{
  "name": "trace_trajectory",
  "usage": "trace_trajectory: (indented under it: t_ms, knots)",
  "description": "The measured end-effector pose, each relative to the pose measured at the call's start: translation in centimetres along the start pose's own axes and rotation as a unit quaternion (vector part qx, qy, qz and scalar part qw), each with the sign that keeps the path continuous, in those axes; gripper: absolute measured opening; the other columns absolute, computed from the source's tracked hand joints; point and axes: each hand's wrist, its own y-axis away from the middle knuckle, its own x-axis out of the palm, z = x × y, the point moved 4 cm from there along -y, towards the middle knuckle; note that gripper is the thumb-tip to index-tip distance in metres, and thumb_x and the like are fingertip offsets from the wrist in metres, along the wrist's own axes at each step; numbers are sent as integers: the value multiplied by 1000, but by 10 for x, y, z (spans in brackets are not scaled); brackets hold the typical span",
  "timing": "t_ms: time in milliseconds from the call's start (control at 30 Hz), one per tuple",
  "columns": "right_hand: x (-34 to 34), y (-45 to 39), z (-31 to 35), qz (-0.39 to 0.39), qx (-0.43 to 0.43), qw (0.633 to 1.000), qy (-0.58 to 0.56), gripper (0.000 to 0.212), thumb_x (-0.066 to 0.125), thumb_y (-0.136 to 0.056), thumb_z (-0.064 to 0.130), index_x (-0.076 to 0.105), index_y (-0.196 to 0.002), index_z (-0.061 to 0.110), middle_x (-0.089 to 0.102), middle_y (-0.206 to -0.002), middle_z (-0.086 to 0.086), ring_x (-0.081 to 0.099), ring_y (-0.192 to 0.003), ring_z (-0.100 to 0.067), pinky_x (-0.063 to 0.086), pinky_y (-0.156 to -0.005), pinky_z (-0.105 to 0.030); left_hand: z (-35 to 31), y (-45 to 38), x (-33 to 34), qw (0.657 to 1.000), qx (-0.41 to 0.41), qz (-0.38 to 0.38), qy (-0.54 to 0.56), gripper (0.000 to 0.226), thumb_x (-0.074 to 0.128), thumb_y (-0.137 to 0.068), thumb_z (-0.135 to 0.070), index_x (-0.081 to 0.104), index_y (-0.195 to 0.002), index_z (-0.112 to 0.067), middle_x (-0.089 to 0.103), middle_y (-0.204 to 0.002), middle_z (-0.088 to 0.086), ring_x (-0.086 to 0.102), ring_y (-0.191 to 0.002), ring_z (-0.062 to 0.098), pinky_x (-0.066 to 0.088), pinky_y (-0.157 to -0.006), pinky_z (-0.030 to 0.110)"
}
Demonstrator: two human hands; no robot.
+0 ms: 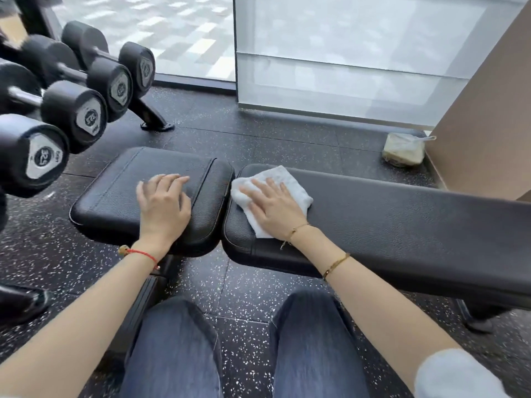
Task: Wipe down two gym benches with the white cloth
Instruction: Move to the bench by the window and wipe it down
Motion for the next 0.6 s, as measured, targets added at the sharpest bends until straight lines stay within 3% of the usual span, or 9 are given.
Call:
trace_trajectory:
  t_ms: [233,467,600]
  knots:
    - [-8,-55,-7,0,82,996,41,47,25,-105,36,27,-151,28,23,-160,-2,11,-149,-30,1,-122,-47,8,0,5,998,-47,-1,41,37,46,-85,-26,67,-116,-24,62,-127,-3,47,-124,22,22,-115,57]
    - [16,13,57,20,-129,991,39,48,28,-104,37,26,-152,33,26,-161,2,16,-150,-30,3,-123,-46,10,1,5,998,-43,-10,41,34,52,-86,-20,67,-117,-24,62,-128,-3,49,-125,22,20,-116,56]
    - [11,-31,45,29,-59,996,53,49,24,-105,37,21,-154,31,21,-162,0,13,-150,-29,2,-122,-45,10,1,5,998,-42,-4,37,34,54,-88,-18,66,-119,-23,61,-130,-4,47,-127,21,19,-117,56]
